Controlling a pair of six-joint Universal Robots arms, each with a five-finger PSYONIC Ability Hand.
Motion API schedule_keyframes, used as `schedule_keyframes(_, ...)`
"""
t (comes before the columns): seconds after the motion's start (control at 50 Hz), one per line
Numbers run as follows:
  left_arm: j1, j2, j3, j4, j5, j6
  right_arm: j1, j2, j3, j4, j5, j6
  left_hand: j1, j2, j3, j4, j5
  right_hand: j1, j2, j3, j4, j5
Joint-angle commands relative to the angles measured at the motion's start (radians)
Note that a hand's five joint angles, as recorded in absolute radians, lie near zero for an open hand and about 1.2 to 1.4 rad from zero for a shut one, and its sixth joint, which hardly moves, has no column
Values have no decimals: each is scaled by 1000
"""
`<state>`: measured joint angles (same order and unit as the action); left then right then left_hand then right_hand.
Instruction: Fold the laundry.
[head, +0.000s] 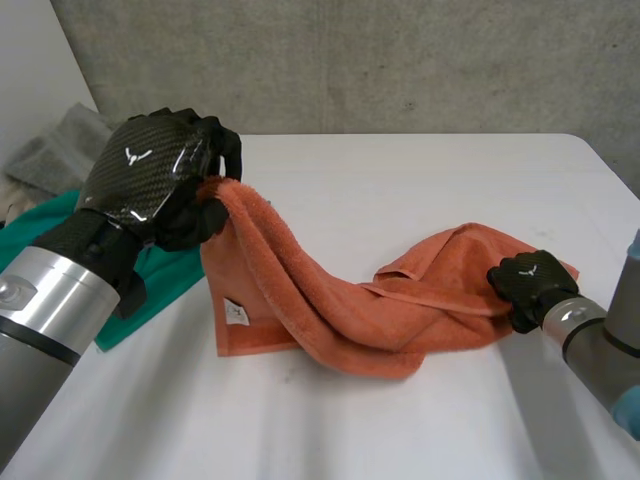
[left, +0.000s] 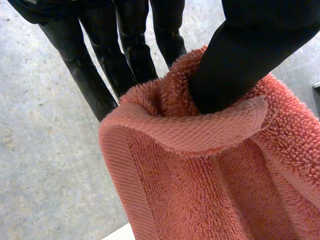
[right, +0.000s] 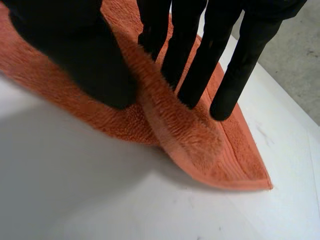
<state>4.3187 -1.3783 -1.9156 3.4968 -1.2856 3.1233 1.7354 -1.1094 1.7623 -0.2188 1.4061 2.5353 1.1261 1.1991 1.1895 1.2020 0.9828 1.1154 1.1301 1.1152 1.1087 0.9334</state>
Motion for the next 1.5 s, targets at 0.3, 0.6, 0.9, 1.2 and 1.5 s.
schedule_keyframes(0.3,48,211,53,-12,-32,-6,-83,-484,-256,306,-55,3,270,197,207,194,239,281,266,281,288,288)
schedule_keyframes(0.6,62,216,-28,-1,-21,-32,-53,-106,-701,345,-88,5,270,197,207,194,239,281,266,281,288,288)
schedule_keyframes(0.9,45,-36,-13,2,-31,-34,98,448,-985,-115,93,6,270,197,207,194,239,-941,-956,-941,-934,-933)
schedule_keyframes(1.2,47,-33,41,4,-32,-32,107,10,-632,252,128,69,270,197,207,194,239,-941,-956,-941,-934,-933)
schedule_keyframes(1.5,39,-53,105,5,-35,-37,87,-179,-49,319,-25,238,270,197,207,194,239,-546,-561,-546,-539,-538)
